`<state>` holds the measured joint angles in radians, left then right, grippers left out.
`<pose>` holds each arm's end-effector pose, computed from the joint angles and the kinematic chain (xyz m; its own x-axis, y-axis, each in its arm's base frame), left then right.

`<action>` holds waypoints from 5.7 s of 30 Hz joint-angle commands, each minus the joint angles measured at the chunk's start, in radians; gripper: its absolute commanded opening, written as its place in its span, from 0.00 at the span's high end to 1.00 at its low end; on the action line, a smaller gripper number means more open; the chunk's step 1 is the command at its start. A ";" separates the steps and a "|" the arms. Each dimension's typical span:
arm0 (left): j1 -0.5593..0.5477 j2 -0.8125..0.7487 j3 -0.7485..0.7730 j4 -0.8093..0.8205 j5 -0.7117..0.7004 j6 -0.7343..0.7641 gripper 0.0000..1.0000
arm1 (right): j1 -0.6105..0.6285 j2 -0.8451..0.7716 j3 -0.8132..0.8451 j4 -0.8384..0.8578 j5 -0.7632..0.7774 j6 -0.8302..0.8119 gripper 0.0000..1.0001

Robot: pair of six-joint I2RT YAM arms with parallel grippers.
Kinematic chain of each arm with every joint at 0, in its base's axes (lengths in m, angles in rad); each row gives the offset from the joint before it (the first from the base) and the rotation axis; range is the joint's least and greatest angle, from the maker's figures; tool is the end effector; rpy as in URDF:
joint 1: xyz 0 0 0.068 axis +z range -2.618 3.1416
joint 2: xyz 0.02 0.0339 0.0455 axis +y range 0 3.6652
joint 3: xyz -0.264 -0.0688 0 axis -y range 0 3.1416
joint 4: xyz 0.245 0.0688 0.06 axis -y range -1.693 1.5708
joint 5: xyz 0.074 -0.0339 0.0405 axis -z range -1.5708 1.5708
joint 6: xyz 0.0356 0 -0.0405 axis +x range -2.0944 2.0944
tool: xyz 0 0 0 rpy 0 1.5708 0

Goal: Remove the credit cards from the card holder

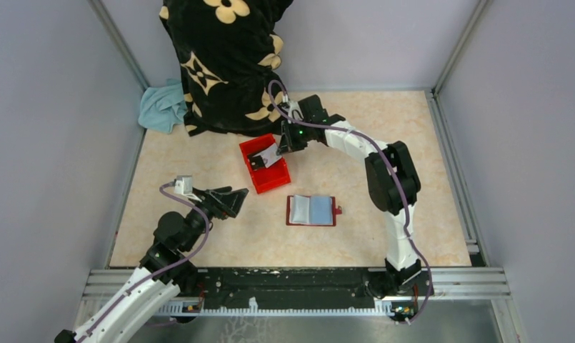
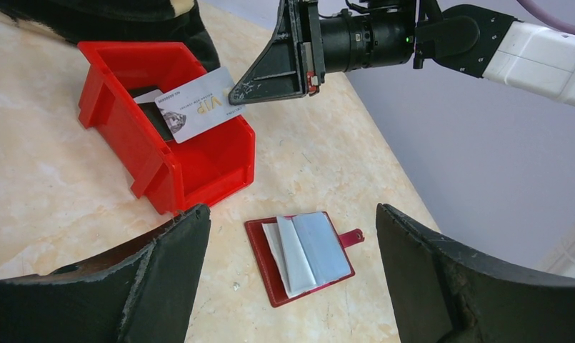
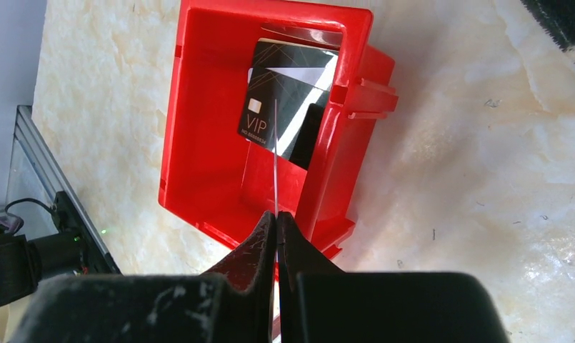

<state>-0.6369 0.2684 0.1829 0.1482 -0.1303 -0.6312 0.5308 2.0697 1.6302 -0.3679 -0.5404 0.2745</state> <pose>0.1023 -0.0699 0.2292 -0.2458 -0.5460 -0.8009 0.4216 0.6838 -0.5955 0.3925 0.2516 0.2199 -0.8006 -0.2004 -0.5647 -0.5442 0.6376 0.5452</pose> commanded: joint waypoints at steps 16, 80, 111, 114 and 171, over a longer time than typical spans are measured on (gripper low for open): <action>0.000 -0.048 0.028 -0.054 0.004 0.030 0.08 | 0.067 0.047 0.179 -0.017 0.025 0.015 1.00; 0.000 -0.019 0.058 -0.157 -0.001 -0.004 0.04 | 0.201 -0.011 -0.071 0.078 0.355 -0.060 1.00; 0.000 0.039 0.061 -0.147 0.060 0.064 0.14 | 0.202 -0.158 -0.137 0.223 0.443 -0.083 1.00; -0.001 0.138 0.084 -0.108 0.125 0.079 0.23 | 0.201 -0.321 -0.362 0.409 0.550 -0.061 1.00; -0.061 0.720 0.043 0.326 0.345 0.007 0.23 | 0.529 -0.571 -0.960 0.225 1.031 0.416 0.22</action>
<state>-0.6922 1.0203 0.2527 0.4438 0.1989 -0.6170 1.0439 1.4639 0.6415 -0.1249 0.4931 0.6033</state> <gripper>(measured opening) 0.777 0.813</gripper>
